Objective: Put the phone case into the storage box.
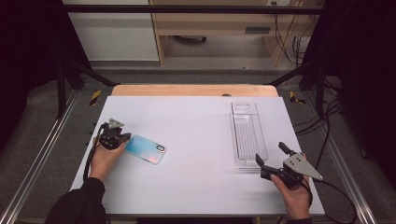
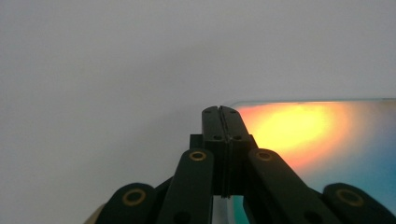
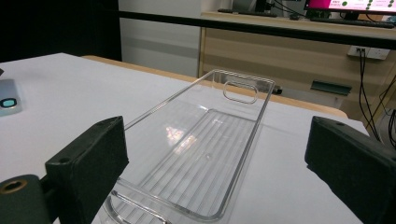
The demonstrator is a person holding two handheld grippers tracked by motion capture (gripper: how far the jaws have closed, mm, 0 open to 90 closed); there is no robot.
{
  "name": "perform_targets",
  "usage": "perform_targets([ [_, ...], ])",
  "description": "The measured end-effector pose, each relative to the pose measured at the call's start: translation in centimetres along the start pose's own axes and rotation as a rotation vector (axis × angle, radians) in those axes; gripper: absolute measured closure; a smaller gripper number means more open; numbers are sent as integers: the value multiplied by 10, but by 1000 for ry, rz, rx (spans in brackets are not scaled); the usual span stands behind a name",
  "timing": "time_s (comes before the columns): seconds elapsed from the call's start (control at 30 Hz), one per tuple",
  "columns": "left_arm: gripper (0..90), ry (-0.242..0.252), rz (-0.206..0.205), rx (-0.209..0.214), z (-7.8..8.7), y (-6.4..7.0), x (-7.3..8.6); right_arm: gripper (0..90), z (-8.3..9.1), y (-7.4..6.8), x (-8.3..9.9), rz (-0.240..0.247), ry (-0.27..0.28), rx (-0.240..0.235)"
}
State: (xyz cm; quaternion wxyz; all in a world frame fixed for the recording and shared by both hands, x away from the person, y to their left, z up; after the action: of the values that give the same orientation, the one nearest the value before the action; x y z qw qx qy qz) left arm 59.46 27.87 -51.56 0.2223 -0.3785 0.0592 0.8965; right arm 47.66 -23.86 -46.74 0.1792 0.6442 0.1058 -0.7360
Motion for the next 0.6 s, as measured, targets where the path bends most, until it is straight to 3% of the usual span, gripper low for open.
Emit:
perform_targets([
  [0.2, 899, -5, -14, -21, -2, -1, 2, 59, -1, -1, 0, 10, -4, -4],
  [0.6, 899, -8, -7, 31, 1, 6, 3, 59, -1, -2, 1, 14, -9, -8],
])
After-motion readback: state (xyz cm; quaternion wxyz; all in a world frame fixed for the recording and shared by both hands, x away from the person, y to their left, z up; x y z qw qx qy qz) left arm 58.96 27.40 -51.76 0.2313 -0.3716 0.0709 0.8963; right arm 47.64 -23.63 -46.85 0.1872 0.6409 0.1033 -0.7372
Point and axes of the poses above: each handheld gripper's, and its own axes: z roughly backward along the jaws, x roughly out of its underside, y roughly to its right, the point moved 7 cm from there along -z, roughly forward along the jaws
